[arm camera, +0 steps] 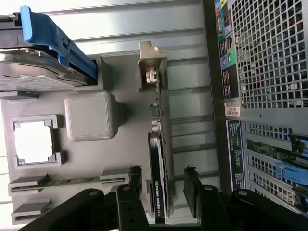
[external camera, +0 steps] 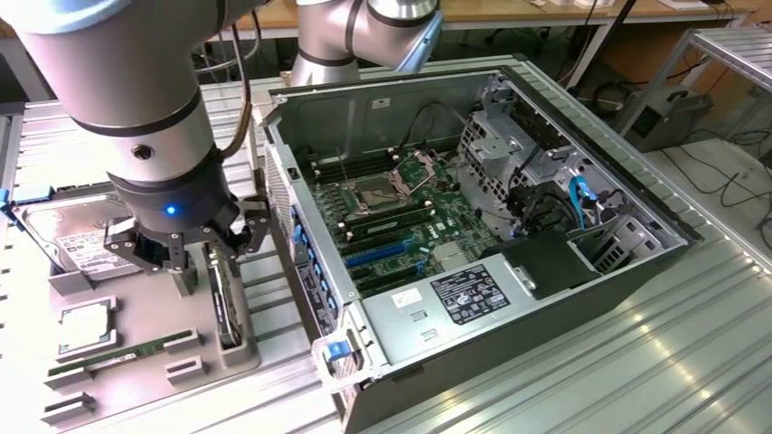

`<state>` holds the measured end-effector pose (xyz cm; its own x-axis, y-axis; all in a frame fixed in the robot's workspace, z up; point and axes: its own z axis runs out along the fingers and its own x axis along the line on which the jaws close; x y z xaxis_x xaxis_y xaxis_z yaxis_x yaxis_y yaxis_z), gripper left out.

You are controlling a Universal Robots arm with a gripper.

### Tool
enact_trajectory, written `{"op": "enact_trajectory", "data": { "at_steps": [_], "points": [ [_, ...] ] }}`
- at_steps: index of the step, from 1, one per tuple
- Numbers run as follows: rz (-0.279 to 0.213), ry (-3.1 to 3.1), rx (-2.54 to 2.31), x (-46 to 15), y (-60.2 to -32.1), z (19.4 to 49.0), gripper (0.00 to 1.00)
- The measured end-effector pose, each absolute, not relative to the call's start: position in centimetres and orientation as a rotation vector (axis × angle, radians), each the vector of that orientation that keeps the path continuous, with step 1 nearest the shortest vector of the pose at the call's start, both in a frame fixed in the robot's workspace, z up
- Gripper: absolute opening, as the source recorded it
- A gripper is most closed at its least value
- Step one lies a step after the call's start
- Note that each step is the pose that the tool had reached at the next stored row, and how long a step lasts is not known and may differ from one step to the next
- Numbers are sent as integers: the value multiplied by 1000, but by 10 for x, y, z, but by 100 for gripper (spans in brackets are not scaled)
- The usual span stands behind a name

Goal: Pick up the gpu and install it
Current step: 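Pick up the gpu and move the gpu toward the slot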

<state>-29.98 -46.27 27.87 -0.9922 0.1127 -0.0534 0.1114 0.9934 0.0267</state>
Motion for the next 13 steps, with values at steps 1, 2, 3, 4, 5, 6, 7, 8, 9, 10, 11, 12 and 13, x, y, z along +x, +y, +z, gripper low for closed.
{"op": "enact_trajectory", "data": {
  "at_steps": [1, 2, 3, 4, 5, 6, 7, 8, 9, 10, 11, 12, 13],
  "points": [
    [36, 3080, 191, -302, -463, 266, 48],
    [39, 3079, 213, -302, -463, 261, 48],
    [43, 3078, 223, -302, -463, 259, 48],
    [46, 3078, 228, -302, -463, 258, 48],
    [49, 3078, 233, -302, -463, 258, 48],
    [53, 3077, 238, -302, -462, 256, 48],
    [56, 3077, 239, -302, -462, 256, 48],
    [58, 3077, 239, -302, -462, 254, 48],
    [59, 3077, 240, -302, -462, 252, 48],
    [61, 3077, 240, -302, -462, 250, 48],
    [62, 3077, 240, -303, -462, 249, 48],
    [63, 3077, 240, -303, -462, 247, 48],
    [64, 3077, 239, -303, -462, 246, 48]
  ]
}}
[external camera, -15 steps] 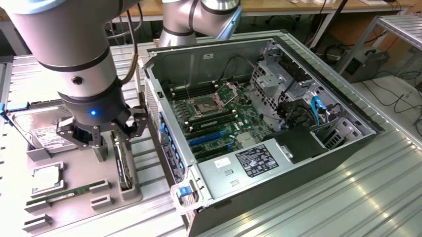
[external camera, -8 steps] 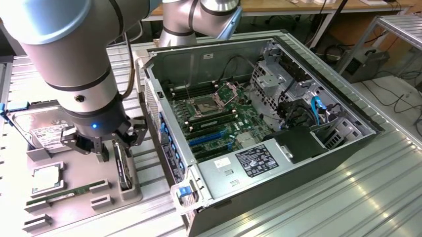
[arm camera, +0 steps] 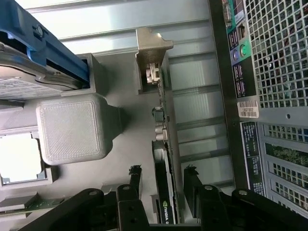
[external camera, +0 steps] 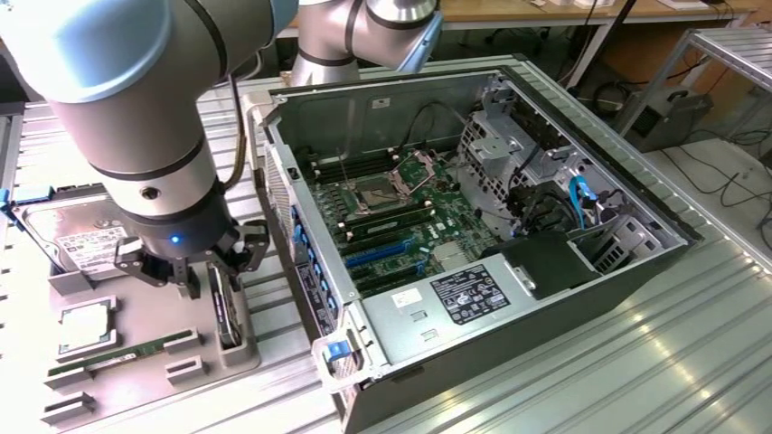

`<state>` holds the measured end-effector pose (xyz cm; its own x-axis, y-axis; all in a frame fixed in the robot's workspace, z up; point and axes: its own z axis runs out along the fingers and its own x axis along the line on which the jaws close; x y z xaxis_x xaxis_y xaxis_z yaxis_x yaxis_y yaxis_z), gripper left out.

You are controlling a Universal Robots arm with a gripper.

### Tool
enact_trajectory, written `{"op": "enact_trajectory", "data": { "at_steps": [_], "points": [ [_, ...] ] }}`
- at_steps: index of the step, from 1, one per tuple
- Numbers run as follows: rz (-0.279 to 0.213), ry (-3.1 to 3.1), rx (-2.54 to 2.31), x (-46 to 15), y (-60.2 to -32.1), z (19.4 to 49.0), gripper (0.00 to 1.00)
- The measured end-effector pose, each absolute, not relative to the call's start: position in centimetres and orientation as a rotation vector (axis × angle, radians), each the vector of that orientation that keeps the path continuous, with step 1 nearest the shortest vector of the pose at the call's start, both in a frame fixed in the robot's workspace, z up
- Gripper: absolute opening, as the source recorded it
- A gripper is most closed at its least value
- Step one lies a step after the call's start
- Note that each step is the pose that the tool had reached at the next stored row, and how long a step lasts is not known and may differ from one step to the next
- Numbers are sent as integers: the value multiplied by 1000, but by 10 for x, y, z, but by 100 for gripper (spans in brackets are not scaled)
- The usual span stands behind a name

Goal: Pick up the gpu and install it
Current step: 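Pick up the gpu and move the gpu toward the slot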

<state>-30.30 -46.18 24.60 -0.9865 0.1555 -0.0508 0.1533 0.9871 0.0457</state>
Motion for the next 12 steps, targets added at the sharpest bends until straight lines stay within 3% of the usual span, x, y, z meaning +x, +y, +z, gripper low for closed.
{"op": "enact_trajectory", "data": {
  "at_steps": [12],
  "points": [
    [68, 3078, 228, -303, -462, 244, 48]
  ]
}}
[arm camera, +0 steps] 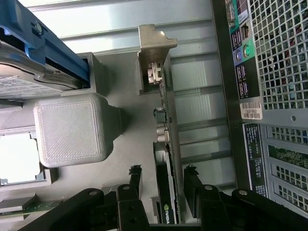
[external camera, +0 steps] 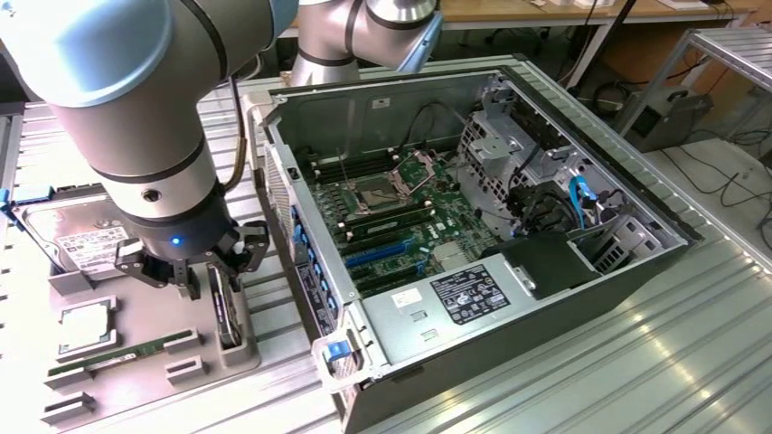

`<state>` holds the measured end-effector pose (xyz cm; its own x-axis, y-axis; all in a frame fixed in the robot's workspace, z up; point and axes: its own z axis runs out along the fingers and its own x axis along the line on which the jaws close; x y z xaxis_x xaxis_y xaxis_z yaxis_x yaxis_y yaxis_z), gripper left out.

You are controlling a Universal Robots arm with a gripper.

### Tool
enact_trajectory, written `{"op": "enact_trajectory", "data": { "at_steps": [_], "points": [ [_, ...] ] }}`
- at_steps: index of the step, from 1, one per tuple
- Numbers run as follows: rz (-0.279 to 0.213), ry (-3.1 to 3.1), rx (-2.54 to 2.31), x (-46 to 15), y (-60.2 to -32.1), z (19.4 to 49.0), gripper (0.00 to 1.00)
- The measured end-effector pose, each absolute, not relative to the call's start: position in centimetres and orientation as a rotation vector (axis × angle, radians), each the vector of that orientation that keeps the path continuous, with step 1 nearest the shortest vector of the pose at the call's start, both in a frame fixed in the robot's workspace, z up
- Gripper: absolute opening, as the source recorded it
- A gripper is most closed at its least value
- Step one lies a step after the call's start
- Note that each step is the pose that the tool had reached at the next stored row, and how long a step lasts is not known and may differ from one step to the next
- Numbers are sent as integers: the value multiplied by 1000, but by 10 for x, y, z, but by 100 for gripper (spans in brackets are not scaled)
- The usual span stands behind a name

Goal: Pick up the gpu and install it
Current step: 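Pick up the gpu and move the gpu toward the slot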

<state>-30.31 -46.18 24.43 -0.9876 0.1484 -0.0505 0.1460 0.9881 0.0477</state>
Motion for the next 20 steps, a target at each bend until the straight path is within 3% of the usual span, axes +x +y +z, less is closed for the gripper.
{"op": "enact_trajectory", "data": {
  "at_steps": [17, 19, 20],
  "points": [
    [71, 3081, 202, -303, -461, 247, 48],
    [71, 3081, 202, -303, -461, 247, 47],
    [71, 3081, 202, -303, -461, 247, 40]
  ]
}}
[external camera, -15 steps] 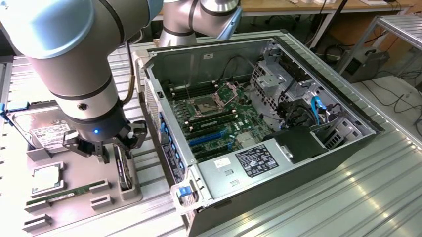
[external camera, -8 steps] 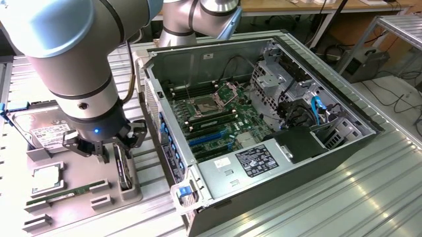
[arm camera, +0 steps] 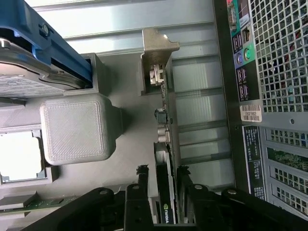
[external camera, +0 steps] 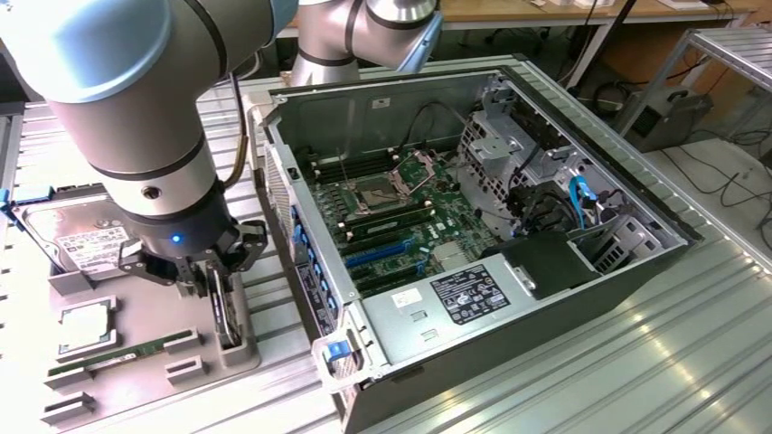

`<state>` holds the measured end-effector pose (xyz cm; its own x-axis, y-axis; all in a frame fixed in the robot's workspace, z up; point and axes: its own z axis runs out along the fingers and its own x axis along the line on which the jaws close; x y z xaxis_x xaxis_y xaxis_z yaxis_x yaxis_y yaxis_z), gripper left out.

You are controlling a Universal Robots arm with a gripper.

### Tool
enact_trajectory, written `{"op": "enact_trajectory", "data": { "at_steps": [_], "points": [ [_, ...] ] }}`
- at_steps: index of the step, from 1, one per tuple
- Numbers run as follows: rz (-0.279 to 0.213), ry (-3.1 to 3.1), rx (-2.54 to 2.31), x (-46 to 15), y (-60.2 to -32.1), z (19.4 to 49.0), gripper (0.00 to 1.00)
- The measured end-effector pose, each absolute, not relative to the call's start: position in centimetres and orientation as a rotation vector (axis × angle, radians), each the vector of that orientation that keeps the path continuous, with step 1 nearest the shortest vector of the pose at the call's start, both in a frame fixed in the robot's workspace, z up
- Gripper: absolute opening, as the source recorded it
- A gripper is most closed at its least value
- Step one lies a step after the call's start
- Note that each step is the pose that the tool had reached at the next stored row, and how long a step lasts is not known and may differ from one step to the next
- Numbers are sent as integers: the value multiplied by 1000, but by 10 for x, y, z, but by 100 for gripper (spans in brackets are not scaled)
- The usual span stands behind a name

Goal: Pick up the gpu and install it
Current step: 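Pick up the gpu and move the gpu toward the slot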

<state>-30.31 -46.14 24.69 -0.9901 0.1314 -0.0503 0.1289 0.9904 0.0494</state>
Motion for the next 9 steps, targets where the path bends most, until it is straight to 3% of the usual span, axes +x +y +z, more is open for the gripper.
{"op": "enact_trajectory", "data": {
  "at_steps": [1, 4, 9],
  "points": [
    [71, 3081, 202, -303, -461, 247, 33],
    [71, 3081, 201, -303, -461, 247, 27],
    [72, 3085, 157, -302, -462, 247, 27]
  ]
}}
